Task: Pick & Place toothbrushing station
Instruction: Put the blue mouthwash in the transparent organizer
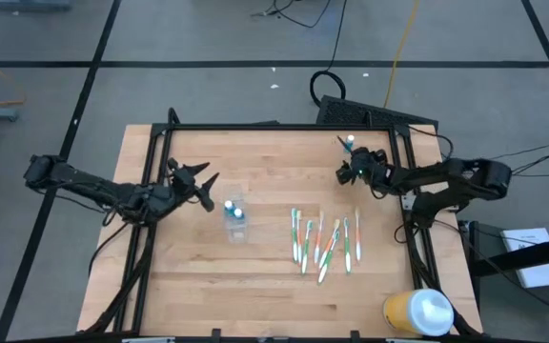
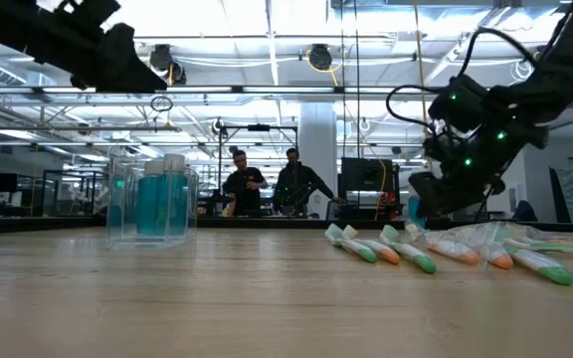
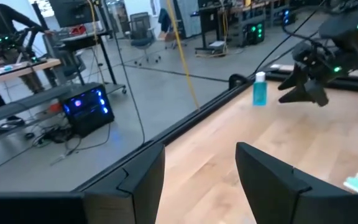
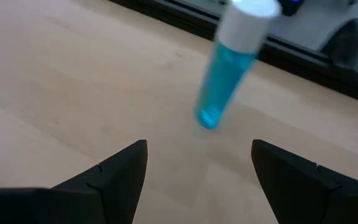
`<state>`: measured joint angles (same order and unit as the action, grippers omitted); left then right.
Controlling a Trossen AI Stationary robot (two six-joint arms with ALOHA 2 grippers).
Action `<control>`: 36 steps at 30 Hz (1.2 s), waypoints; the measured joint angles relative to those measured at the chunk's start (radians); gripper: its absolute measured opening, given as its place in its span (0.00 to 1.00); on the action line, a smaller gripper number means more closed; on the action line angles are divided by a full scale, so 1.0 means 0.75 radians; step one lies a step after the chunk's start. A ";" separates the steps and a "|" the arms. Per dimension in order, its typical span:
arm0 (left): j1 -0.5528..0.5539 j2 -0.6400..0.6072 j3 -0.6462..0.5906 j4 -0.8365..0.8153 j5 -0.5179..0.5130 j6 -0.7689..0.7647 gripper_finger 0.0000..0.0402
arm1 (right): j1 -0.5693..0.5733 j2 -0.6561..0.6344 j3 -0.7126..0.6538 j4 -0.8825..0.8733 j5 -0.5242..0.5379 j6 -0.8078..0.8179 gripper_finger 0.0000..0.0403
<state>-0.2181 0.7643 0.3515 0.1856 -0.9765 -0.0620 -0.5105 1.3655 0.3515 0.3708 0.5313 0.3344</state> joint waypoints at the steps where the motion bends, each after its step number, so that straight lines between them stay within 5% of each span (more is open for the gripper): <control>1: 0.018 0.000 0.000 -0.007 0.012 0.000 0.51 | -0.022 0.025 0.000 0.050 -0.043 -0.019 0.69; 5: 0.081 0.000 0.000 -0.028 0.056 -0.005 0.51 | -0.105 0.134 0.001 0.214 -0.156 -0.052 0.69; 22: 0.227 0.000 0.000 -0.114 0.199 -0.069 0.51 | -0.236 0.352 0.006 0.506 -0.192 -0.082 0.68; 36: 0.289 0.000 0.000 -0.114 0.306 -0.103 0.51 | -0.236 0.424 0.081 0.508 -0.193 -0.133 0.42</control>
<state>-0.0013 0.7643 0.3515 0.1001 -0.7467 -0.1391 -0.6872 1.6838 0.4126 0.7520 0.3862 0.2344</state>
